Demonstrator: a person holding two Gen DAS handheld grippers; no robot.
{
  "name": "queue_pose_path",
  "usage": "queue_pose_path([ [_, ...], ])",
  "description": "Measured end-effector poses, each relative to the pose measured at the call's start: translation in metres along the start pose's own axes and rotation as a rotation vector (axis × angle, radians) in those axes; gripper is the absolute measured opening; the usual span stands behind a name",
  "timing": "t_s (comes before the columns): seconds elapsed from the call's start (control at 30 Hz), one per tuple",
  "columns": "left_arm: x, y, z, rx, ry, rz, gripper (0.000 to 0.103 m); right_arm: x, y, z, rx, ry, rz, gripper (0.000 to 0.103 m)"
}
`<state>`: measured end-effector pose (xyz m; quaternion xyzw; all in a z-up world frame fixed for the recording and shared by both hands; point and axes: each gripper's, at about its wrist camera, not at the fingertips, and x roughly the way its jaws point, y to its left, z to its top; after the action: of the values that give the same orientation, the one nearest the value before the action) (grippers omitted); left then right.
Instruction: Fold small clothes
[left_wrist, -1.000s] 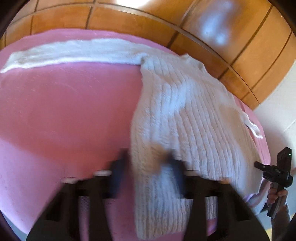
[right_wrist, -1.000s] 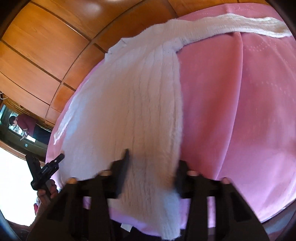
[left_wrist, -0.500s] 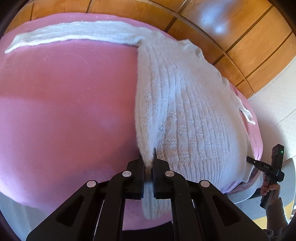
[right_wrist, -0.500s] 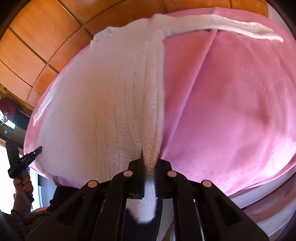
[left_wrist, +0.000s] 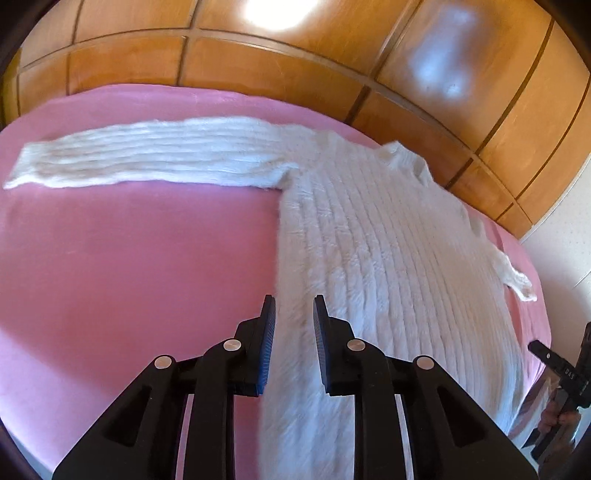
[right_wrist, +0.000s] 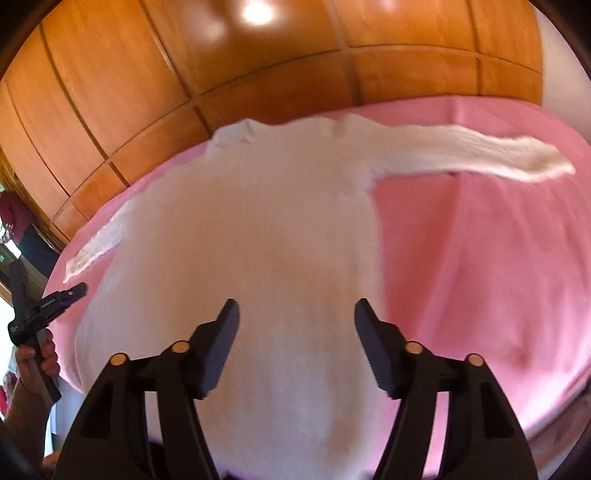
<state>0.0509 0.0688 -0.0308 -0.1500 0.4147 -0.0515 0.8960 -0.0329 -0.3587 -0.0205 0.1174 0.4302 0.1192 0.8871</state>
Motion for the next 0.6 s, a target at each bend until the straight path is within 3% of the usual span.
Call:
queue_pose_path([
  [0.1,0.022,-0.008,-0.011,0.066,0.038,0.139,0.019,0.028,0.015,0.003,-0.02,0.014,0.002,0.066],
  [0.13,0.028,-0.004,-0.017,0.057,0.055,0.149,0.019,0.038,0.014,0.001,-0.028,0.029,-0.024,0.067],
  [0.2,0.023,0.003,-0.03,0.066,0.0,0.146,0.019,0.057,0.005,-0.014,-0.04,0.07,-0.047,0.067],
  [0.3,0.019,-0.002,-0.034,0.095,-0.012,0.189,0.019,0.052,0.004,-0.031,-0.122,-0.006,-0.046,0.068],
  [0.37,0.016,-0.005,-0.028,0.071,-0.01,0.208,0.019,0.052,0.002,-0.033,-0.098,-0.02,-0.03,0.071],
  [0.4,0.015,-0.009,-0.026,0.069,-0.017,0.216,0.019,0.053,0.003,-0.033,-0.099,-0.024,-0.018,0.078],
  [0.43,0.013,-0.016,-0.023,0.076,-0.036,0.218,0.019,0.055,0.006,-0.034,-0.116,-0.019,0.021,0.091],
  [0.47,0.01,-0.027,-0.019,0.093,-0.065,0.207,0.02,0.054,0.008,-0.035,-0.139,-0.023,0.014,0.093],
  [0.5,0.006,-0.034,-0.02,0.111,-0.081,0.195,0.026,0.054,0.012,-0.037,-0.166,-0.024,-0.005,0.093],
  [0.57,0.004,-0.055,-0.018,0.159,-0.129,0.157,0.065,0.054,0.013,-0.035,-0.166,-0.016,0.002,0.093],
  [0.6,0.006,-0.064,-0.016,0.18,-0.15,0.141,0.067,0.05,0.009,-0.03,-0.136,0.001,0.031,0.093],
])
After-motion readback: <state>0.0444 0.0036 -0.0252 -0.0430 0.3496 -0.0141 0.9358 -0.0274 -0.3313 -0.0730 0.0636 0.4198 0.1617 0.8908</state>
